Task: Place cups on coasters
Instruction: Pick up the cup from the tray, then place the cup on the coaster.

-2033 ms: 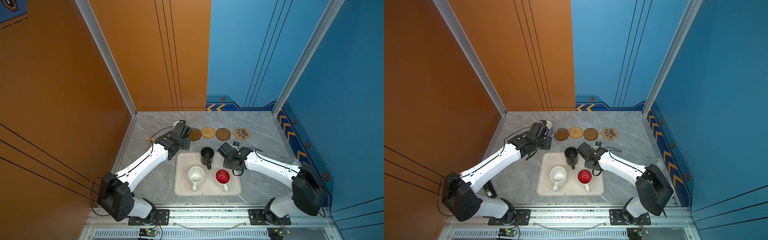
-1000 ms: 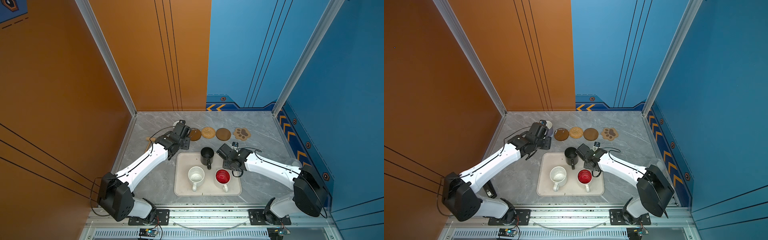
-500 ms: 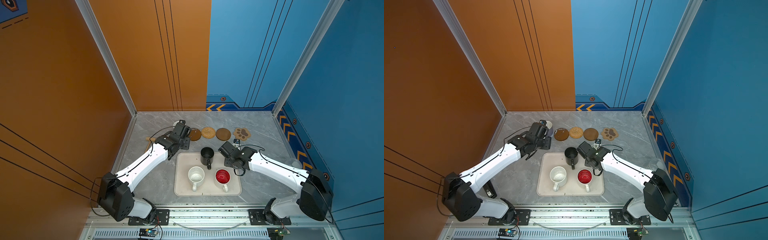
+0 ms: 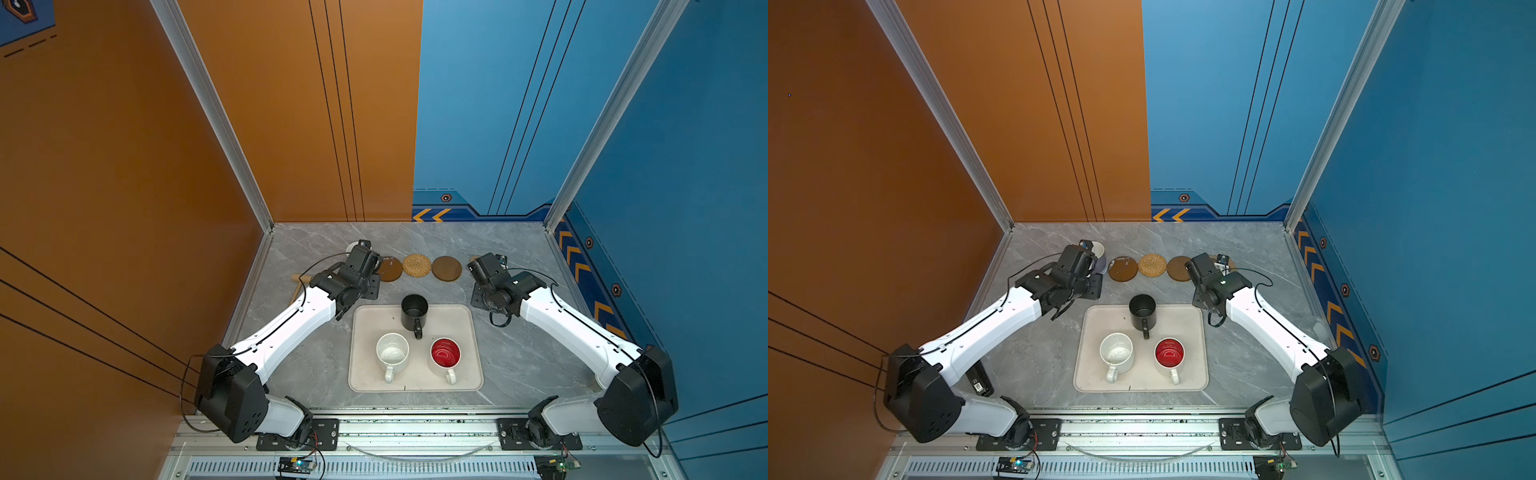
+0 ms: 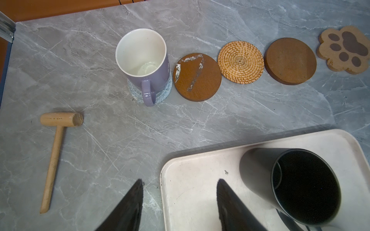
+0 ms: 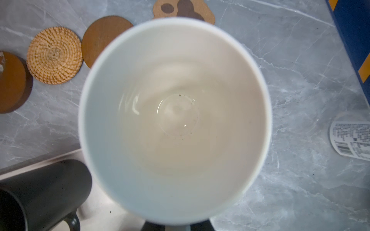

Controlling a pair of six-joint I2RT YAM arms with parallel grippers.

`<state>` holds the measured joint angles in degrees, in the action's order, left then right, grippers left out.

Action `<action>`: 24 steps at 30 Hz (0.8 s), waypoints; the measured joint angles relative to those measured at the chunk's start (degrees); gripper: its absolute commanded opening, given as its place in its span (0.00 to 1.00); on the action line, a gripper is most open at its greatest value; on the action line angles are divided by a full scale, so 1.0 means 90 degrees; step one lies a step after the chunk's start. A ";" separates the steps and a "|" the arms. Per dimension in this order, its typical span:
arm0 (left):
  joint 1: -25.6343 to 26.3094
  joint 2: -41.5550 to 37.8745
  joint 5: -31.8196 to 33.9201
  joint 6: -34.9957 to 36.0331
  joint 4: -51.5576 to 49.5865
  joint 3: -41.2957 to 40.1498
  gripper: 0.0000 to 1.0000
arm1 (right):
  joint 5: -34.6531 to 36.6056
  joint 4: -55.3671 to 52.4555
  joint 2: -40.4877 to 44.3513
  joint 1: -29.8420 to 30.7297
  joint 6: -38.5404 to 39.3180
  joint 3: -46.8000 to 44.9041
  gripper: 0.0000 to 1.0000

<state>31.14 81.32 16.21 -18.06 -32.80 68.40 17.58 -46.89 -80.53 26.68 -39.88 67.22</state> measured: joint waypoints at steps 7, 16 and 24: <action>0.0000 0.0000 0.0002 -0.0002 0.0000 0.0000 0.60 | -0.0420 0.0265 -0.0614 -0.0872 0.0585 0.0478 0.00; 0.0000 0.0114 0.0002 -0.0100 0.0000 0.0119 0.60 | -0.0823 0.0442 -0.1795 -0.1479 0.1078 0.1231 0.00; 0.0000 0.0308 0.0005 -0.0165 0.0002 0.0381 0.60 | -0.0984 0.0588 -0.2504 -0.1727 0.1316 0.1904 0.00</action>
<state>31.14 84.09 16.25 -19.55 -32.77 71.83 8.73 -41.60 -103.07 11.14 -28.03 84.36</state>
